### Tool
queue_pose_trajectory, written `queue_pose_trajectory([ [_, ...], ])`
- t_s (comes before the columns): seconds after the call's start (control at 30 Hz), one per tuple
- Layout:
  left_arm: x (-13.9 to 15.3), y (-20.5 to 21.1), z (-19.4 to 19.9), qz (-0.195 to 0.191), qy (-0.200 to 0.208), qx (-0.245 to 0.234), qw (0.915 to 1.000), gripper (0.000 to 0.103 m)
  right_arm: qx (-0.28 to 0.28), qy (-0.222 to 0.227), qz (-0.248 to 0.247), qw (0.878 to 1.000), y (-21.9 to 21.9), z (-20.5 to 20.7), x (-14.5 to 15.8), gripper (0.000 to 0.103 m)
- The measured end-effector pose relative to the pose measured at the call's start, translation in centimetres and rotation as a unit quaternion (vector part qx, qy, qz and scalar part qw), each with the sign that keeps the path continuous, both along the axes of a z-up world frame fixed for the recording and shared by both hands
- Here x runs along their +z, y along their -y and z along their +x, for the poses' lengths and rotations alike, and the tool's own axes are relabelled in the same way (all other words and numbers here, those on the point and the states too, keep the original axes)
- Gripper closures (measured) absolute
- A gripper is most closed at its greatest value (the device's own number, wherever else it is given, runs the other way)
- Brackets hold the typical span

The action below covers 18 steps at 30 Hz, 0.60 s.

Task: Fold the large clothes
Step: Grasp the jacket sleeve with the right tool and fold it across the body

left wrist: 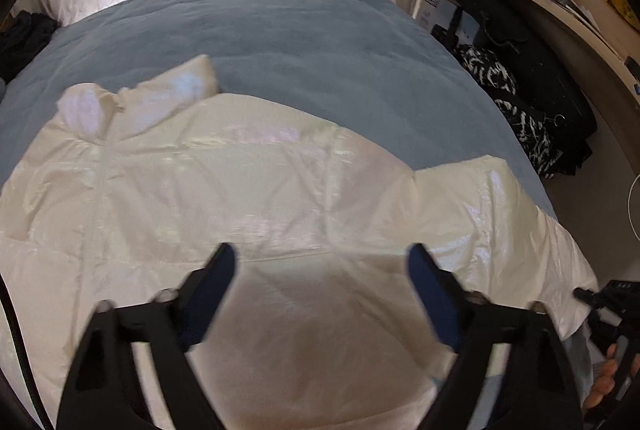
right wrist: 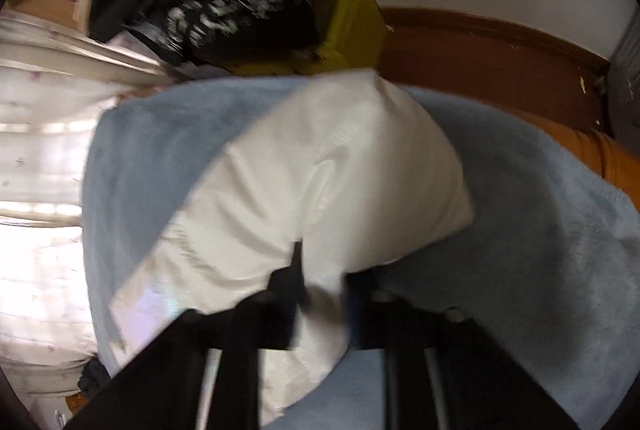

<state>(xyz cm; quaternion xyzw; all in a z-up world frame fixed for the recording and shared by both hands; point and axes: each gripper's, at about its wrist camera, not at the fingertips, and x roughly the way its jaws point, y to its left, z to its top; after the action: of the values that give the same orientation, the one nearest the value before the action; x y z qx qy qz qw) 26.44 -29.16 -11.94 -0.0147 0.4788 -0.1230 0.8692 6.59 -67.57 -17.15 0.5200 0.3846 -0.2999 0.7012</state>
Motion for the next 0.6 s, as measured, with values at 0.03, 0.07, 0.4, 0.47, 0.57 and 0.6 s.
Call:
queue_pose_trajectory([
  [0.03, 0.4, -0.6, -0.1, -0.004, 0.001, 0.001, 1.0, 0.034, 0.001, 0.006, -0.022, 1.0, -0.6, 0.3, 1.3, 0.093],
  [0.07, 1.2, -1.7, -0.4, -0.012, 0.007, 0.004, 0.9999, 0.034, 0.01, 0.014, -0.047, 0.999, -1.4, 0.7, 2.9, 0.093],
  [0.4, 8.5, -15.4, -3.9, -0.054, 0.124, 0.069, 0.9884, 0.019, 0.266, 0.143, -0.28, 0.911, -22.9, 6.3, 20.6, 0.093],
  [0.47, 9.1, -18.0, -4.4, -0.053, 0.128, 0.076, 0.9874, 0.019, 0.331, 0.143, -0.308, 0.881, -28.9, 7.4, 21.1, 0.092],
  [0.57, 8.8, -21.8, -5.1, -0.064, 0.105, 0.087, 0.9886, 0.019, 0.404, 0.119, -0.348, 0.838, -36.8, 8.7, 19.0, 0.09],
  [0.6, 8.3, -22.7, -5.3, -0.074, 0.095, 0.087, 0.989, 0.019, 0.421, 0.11, -0.355, 0.827, -38.6, 9.2, 17.9, 0.09],
])
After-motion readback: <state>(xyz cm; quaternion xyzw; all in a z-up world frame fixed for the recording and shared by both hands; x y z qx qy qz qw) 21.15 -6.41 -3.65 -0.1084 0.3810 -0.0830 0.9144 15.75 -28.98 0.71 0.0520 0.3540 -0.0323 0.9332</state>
